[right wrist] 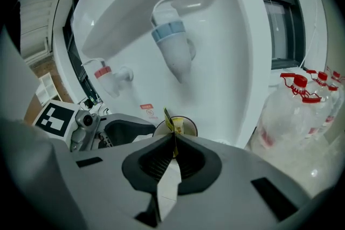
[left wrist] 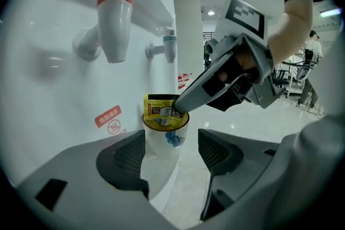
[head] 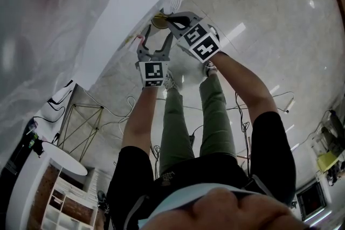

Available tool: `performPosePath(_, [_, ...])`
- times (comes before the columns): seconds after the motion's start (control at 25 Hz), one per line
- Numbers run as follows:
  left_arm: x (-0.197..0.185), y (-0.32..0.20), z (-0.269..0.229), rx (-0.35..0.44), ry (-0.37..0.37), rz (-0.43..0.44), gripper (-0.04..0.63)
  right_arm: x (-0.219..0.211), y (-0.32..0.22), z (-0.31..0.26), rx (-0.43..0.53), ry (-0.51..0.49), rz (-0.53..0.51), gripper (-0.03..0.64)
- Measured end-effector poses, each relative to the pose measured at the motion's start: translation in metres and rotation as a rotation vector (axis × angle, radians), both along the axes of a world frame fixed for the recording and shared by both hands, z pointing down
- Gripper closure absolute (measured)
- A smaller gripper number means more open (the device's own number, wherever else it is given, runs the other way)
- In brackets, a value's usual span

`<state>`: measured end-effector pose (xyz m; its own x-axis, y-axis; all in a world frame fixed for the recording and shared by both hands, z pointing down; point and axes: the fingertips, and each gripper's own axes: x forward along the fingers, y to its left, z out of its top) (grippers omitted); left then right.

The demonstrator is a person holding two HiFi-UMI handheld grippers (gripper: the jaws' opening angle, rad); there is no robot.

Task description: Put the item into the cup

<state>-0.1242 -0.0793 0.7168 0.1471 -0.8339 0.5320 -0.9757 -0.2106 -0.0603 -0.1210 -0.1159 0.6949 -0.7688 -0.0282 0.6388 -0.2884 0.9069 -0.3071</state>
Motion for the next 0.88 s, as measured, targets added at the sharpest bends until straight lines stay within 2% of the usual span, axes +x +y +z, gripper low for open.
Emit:
performPosePath(0.2, [0.000, 0.000, 0.000, 0.002, -0.004, 0.013, 0.287, -0.001, -0.001, 0.004, -0.009, 0.045, -0.030, 0.572])
performPosePath(0.4, [0.000, 0.000, 0.000, 0.003, -0.015, 0.023, 0.286, -0.003, -0.001, 0.010, -0.023, 0.158, -0.077, 0.572])
performPosePath(0.56, [0.000, 0.001, 0.000, 0.002, -0.014, 0.027, 0.287, -0.005, -0.001, 0.012, 0.010, 0.216, -0.128, 0.572])
performPosePath(0.88, [0.000, 0.002, -0.001, 0.002, -0.001, 0.042, 0.287, -0.008, 0.003, 0.012, -0.007, 0.190, -0.123, 0.571])
